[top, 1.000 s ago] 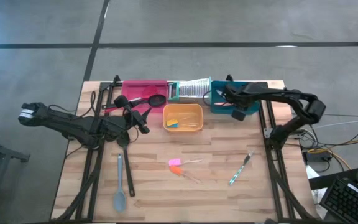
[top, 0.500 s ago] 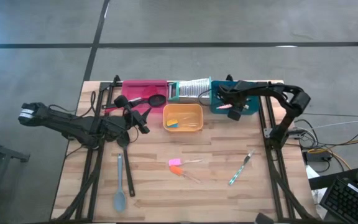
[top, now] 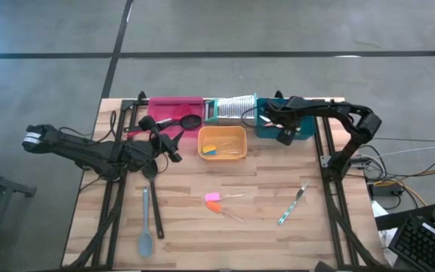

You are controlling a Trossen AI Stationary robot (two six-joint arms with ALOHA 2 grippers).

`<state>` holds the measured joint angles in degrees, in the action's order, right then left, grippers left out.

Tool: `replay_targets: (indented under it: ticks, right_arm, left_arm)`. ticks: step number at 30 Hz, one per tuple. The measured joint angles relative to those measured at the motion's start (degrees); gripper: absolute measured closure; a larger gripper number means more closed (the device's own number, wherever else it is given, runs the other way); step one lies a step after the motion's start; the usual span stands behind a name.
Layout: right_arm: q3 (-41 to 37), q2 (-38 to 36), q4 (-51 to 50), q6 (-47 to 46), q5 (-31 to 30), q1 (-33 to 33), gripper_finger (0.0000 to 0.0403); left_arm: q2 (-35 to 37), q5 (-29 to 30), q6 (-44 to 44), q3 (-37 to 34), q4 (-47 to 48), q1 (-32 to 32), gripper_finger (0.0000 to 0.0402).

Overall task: Pick & Place Kitchen Items
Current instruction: Put the gray spoon into the pink bin

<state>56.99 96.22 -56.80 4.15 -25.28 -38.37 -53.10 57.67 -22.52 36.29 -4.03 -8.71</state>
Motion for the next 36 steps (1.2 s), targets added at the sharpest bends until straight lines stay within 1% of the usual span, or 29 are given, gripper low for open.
replay_targets:
  ticks: [3, 6, 14, 20, 25, 29, 36]
  right_arm:
    - [0.3, -2.2, -2.7, -2.1, 0.0, 0.6, 0.0193]
    - [0.9, -5.6, -5.0, -4.0, 0.0, 1.6, 0.0198]
    - [3.7, -19.4, -6.2, -6.0, 0.3, 7.8, 0.0240]
    - [8.9, -27.7, -5.7, -14.5, 0.3, 13.4, 0.0276]
    - [14.2, -31.2, -5.3, -19.1, 0.4, 18.4, 0.0305]
    - [17.3, -32.2, -4.9, -19.6, 1.6, 23.4, 0.0331]
    - [18.0, -32.8, 0.0, -19.6, 1.7, 34.7, 0.0376]
  left_arm:
    - [0.0, 0.0, 0.0, 0.0, 0.0, 0.0, 0.0183]
    - [0.0, 0.0, 0.0, 0.0, 0.0, 0.0, 0.0183]
    - [0.0, 0.0, 0.0, 0.0, 0.0, 0.0, 0.0183]
    - [0.0, 0.0, 0.0, 0.0, 0.0, 0.0, 0.0183]
    - [0.0, 0.0, 0.0, 0.0, 0.0, 0.0, 0.0183]
    - [0.0, 0.0, 0.0, 0.0, 0.0, 0.0, 0.0183]
    - [0.0, 0.0, 0.0, 0.0, 0.0, 0.0, 0.0183]
